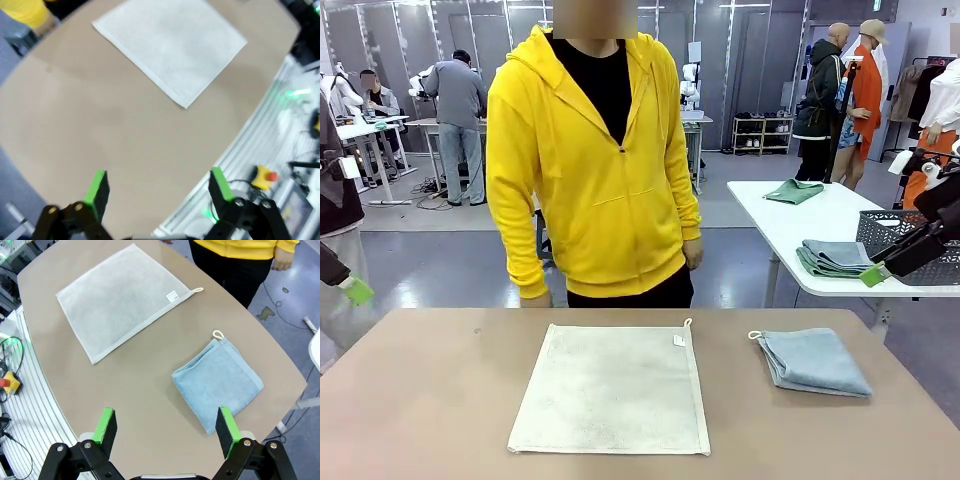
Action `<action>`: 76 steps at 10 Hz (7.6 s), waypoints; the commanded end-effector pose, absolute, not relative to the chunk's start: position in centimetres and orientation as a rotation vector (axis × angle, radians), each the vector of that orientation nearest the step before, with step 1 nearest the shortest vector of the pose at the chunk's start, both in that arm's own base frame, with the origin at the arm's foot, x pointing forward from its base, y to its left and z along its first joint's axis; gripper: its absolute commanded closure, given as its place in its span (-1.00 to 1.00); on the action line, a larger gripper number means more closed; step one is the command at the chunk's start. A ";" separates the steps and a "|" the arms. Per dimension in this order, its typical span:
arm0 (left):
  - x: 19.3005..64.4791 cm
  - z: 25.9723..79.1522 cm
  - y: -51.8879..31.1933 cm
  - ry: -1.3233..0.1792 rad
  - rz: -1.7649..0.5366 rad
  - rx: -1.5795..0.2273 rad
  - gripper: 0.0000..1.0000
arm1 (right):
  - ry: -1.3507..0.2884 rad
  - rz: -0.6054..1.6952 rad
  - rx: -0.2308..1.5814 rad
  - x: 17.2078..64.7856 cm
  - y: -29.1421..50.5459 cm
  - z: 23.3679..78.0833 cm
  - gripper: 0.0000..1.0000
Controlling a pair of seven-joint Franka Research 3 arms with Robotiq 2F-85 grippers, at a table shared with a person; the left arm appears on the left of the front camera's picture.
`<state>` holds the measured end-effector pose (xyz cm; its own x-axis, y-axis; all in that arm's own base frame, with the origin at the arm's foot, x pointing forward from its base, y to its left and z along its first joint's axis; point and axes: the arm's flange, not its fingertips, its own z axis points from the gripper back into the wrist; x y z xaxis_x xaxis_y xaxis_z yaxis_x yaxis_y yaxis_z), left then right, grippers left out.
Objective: Fold the towels and place them in the basket.
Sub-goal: When a person lays out a Towel with hook on the table, fold it in half twice.
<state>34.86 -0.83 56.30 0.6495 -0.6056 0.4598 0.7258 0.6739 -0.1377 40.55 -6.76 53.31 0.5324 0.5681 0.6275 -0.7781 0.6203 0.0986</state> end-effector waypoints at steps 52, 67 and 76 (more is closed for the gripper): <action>38.3 28.7 -24.2 -0.131 -1.505 -0.031 -1.00 | -0.035 1.456 -0.060 37.2 26.1 28.8 -1.00; 38.5 29.8 -23.5 -0.108 -1.500 -0.001 1.00 | -0.059 1.449 -0.005 38.0 26.0 29.9 1.00; 37.8 40.1 -24.1 -0.205 -1.469 0.030 1.00 | -0.208 1.441 -0.005 36.4 26.6 40.2 1.00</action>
